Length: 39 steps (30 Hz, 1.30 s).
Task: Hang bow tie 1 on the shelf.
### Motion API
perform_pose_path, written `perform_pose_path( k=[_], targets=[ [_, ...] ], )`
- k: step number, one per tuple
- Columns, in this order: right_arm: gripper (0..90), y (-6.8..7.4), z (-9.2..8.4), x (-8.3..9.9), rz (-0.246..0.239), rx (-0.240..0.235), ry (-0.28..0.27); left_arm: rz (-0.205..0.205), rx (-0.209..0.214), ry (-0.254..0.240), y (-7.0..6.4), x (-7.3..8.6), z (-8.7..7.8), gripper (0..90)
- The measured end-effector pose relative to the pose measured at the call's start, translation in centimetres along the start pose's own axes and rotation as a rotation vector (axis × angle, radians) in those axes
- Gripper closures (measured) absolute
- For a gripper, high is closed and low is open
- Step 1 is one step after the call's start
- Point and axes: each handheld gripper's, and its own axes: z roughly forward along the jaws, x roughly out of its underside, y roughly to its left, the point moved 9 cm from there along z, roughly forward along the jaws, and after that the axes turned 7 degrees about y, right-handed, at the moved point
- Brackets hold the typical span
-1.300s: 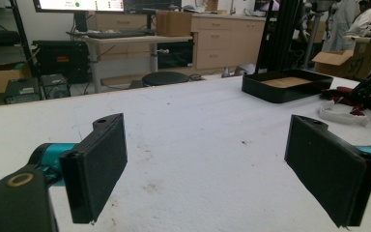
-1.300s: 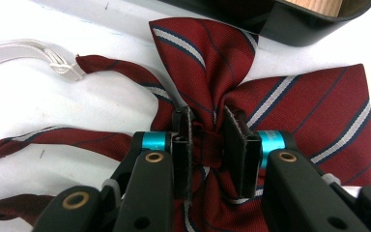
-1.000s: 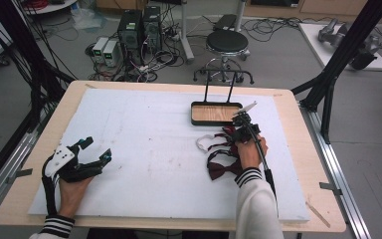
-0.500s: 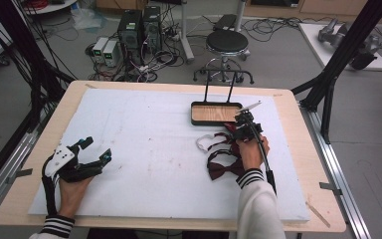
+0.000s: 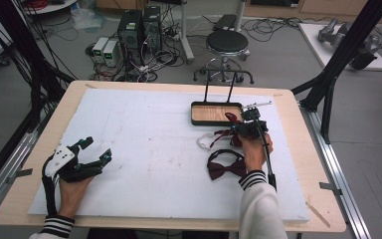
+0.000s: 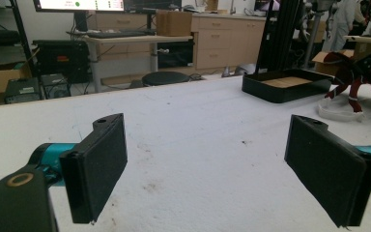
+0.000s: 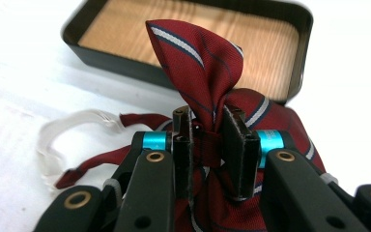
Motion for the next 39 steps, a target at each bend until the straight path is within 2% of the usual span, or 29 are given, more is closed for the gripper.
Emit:
perform_pose_path(
  k=[2, 10, 15, 18, 24, 39],
  targets=[
    [75.4, 0.1, -0.4, -0.3, 0.008, -0.019, -0.034, 0.0, 0.0, 0.0, 0.0, 0.0, 0.0, 15.5],
    [75.4, 0.2, -2.2, -1.6, -0.019, -0.005, -0.158, 0.0, 0.001, -0.001, 0.0, 0.0, 0.0, 15.5],
    [75.4, 0.1, -3.2, -2.1, -0.032, 0.012, -0.216, 0.0, 0.0, 0.0, 0.0, 0.0, 0.0, 15.5],
    [75.4, 0.1, -3.6, -2.3, -0.035, 0.009, -0.238, -0.001, 0.0, 0.0, 0.0, 0.0, 0.0, 15.5],
    [75.4, -0.3, -5.0, -2.9, -0.037, 0.014, -0.319, 0.0, 0.001, 0.0, 0.0, 0.0, 0.0, 15.5],
    [75.4, -1.5, -7.6, -4.1, -0.02, 0.056, -0.434, -0.001, 0.002, 0.0, 0.0, 0.0, 0.0, 15.5]
  ],
)
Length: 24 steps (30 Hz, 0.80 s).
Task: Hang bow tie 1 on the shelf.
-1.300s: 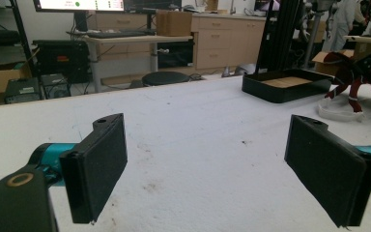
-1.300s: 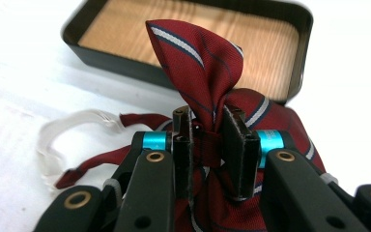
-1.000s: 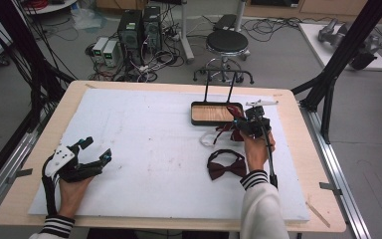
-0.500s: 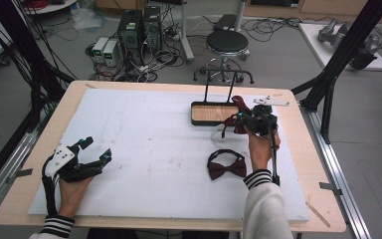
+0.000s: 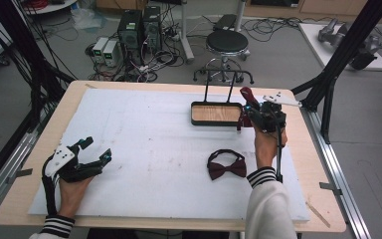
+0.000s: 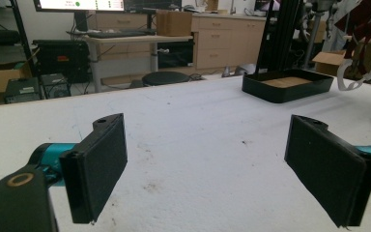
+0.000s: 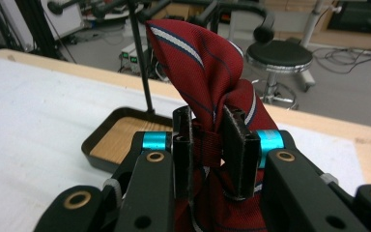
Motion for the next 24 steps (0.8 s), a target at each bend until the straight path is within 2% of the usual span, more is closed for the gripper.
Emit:
perform_pose_path(
  k=[5, 8, 11, 16, 24],
  targets=[
    [75.4, -0.4, -0.6, -1.1, 0.004, 0.009, -0.042, 0.0, 0.0, 0.0, 0.0, 0.0, 0.0, 15.5],
    [75.5, -0.6, -0.7, -1.4, 0.018, 0.014, -0.047, -0.001, 0.0, 0.0, 0.0, 0.0, 0.0, 15.5],
    [75.4, -0.8, -0.8, -1.7, 0.012, 0.017, -0.056, 0.0, 0.001, 0.001, 0.0, 0.0, 0.0, 15.5],
    [75.4, -1.1, -1.1, -3.0, 0.006, 0.025, -0.08, -0.001, 0.001, 0.0, 0.0, 0.0, 0.0, 15.5],
    [75.4, -1.7, -0.9, -4.9, 0.002, 0.035, -0.089, -0.002, 0.0, -0.001, 0.0, 0.0, 0.0, 15.5]
  ],
)
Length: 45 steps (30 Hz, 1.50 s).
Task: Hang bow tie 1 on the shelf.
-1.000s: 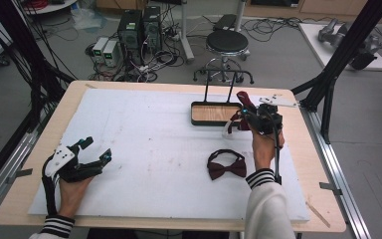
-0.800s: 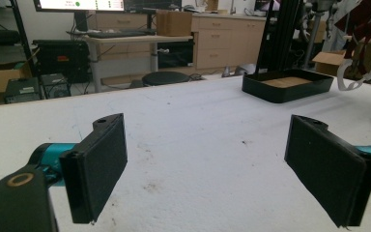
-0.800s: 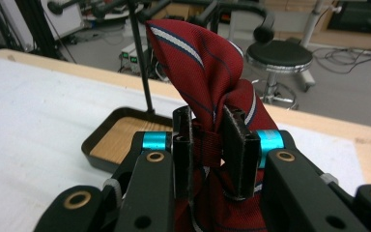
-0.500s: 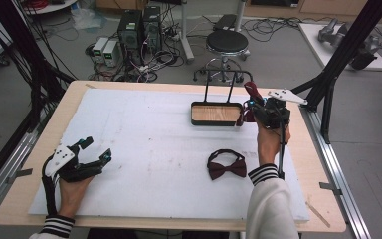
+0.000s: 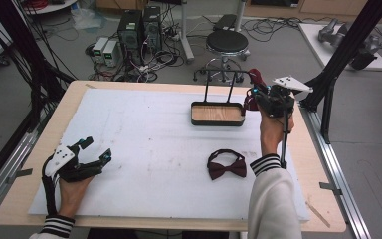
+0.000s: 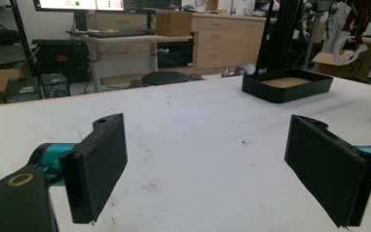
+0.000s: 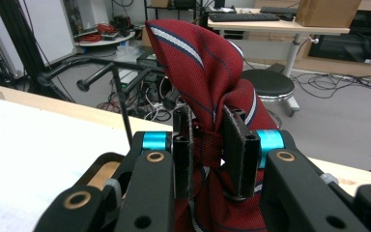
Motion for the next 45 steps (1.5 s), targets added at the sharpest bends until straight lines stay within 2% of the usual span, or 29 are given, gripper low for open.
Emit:
perform_pose_path(
  k=[8, 16, 18, 29, 34, 38, 45],
  targets=[
    [75.4, -0.7, 0.7, -1.6, 0.006, 0.005, -0.009, -0.004, 0.0, 0.0, 0.0, 0.0, 0.0, 15.5],
    [75.4, -1.0, 1.7, -2.3, 0.005, 0.01, -0.007, -0.001, 0.0, 0.001, 0.0, 0.0, 0.0, 15.5],
    [75.4, -1.1, 1.9, -2.5, -0.006, 0.019, -0.022, -0.001, 0.0, 0.001, 0.0, 0.0, 0.0, 15.5],
    [75.4, -2.2, 2.7, -2.6, 0.007, 0.036, -0.006, -0.001, -0.001, 0.0, 0.0, 0.0, 0.0, 15.5],
    [75.3, -3.0, 3.6, -2.1, 0.008, 0.054, 0.014, 0.001, -0.001, 0.001, 0.0, 0.0, 0.0, 15.5],
    [75.3, -3.5, 4.1, -1.8, 0.036, 0.048, 0.017, 0.001, 0.0, 0.002, 0.0, 0.0, 0.0, 15.5],
    [75.3, -4.0, 4.7, -1.6, 0.052, 0.038, 0.023, 0.003, -0.001, 0.002, 0.0, 0.0, 0.0, 15.4]
  ],
)
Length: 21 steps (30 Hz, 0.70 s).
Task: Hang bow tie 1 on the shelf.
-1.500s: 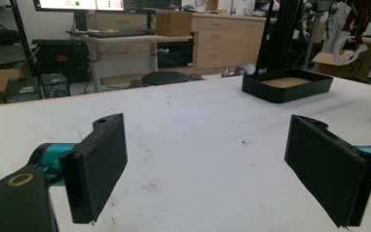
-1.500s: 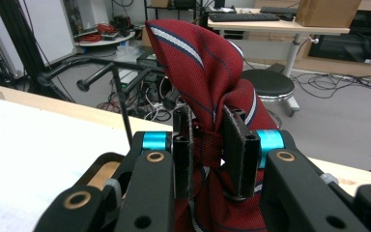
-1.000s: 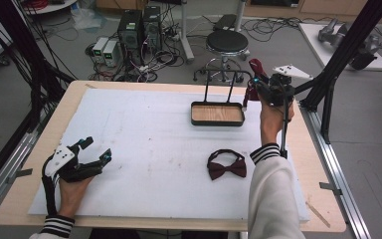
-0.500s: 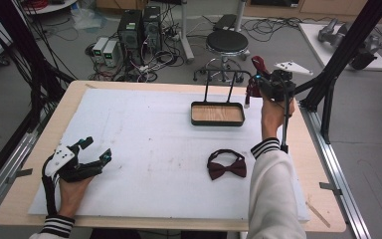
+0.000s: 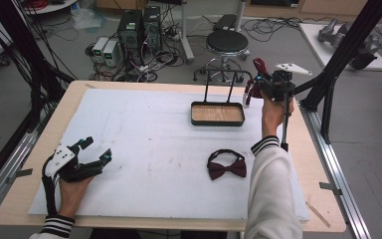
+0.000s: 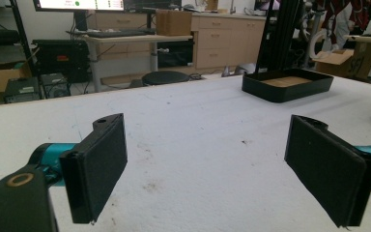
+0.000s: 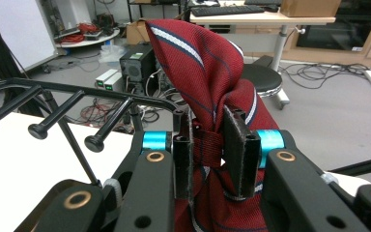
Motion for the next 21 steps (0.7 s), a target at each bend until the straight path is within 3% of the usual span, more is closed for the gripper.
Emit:
perform_pose_path(
  k=[7, 13, 16, 21],
  targets=[
    [75.2, -0.1, 0.6, 0.0, 0.009, -0.023, -0.004, 0.001, 0.0, 0.0, 0.0, 0.0, 0.0, 15.5],
    [75.3, -0.2, 1.0, -0.1, -0.023, -0.036, 0.0, 0.001, 0.0, 0.0, 0.0, 0.0, 0.0, 15.5],
    [75.2, -0.2, 1.1, -0.5, -0.046, -0.034, -0.024, 0.001, -0.001, 0.001, 0.0, 0.0, 0.0, 15.4],
    [75.2, -0.6, 1.4, -0.5, -0.03, -0.039, -0.024, 0.003, -0.001, 0.001, 0.0, 0.0, 0.0, 15.5]
  ],
)
